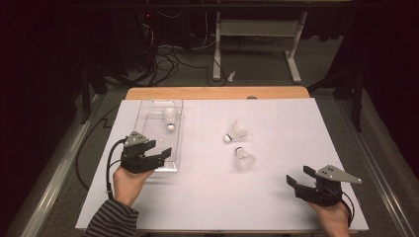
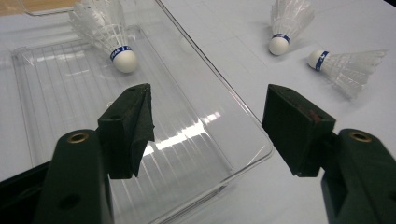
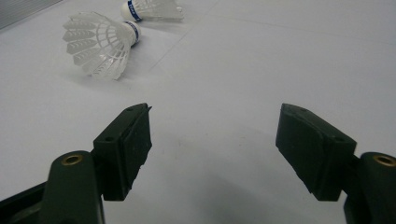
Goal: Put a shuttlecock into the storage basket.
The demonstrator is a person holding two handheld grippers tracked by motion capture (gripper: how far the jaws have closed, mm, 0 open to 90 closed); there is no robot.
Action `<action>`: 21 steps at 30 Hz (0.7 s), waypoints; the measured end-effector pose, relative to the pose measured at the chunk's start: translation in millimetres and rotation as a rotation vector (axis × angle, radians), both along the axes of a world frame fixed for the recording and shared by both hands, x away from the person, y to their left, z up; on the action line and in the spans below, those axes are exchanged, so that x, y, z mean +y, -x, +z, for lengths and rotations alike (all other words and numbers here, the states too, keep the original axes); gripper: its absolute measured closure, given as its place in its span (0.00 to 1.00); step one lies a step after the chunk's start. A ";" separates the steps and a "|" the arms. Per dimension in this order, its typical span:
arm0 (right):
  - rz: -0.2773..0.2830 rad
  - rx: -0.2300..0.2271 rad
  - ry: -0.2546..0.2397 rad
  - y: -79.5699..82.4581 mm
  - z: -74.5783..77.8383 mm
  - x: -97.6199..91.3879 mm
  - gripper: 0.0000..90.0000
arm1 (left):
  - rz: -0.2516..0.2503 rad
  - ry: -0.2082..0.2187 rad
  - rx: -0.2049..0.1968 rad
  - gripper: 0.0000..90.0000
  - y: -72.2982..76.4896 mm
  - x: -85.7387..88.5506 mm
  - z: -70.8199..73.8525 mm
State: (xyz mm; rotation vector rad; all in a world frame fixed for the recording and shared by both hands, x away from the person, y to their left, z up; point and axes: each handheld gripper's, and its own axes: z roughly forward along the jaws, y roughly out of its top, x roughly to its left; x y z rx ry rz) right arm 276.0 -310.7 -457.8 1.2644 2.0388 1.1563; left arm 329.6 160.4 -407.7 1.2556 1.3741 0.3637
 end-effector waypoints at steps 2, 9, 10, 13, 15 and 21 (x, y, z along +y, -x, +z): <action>-0.001 0.000 -0.002 0.1 0.0 -0.4 0.30 | -0.002 0.002 -0.005 0.38 1.8 -0.8 -0.1; -0.001 0.000 -0.003 0.1 -0.2 -0.9 0.30 | -0.015 -0.005 -0.007 0.38 7.4 -4.5 -3.0; -0.002 0.002 -0.005 0.2 -0.3 -1.0 0.30 | -0.016 -0.006 -0.007 0.38 7.7 -4.7 -3.2; 0.001 0.001 -0.002 -0.1 -0.5 -0.9 0.30 | -0.018 -0.004 0.004 0.39 8.2 -4.8 -3.3; 0.002 0.002 -0.003 -0.1 -0.5 -0.7 0.30 | -0.017 -0.001 0.008 0.40 8.8 -5.0 -4.1; 0.009 -0.002 -0.001 0.9 -0.2 -0.7 0.30 | -0.020 -0.001 0.006 0.40 13.3 -6.7 -3.5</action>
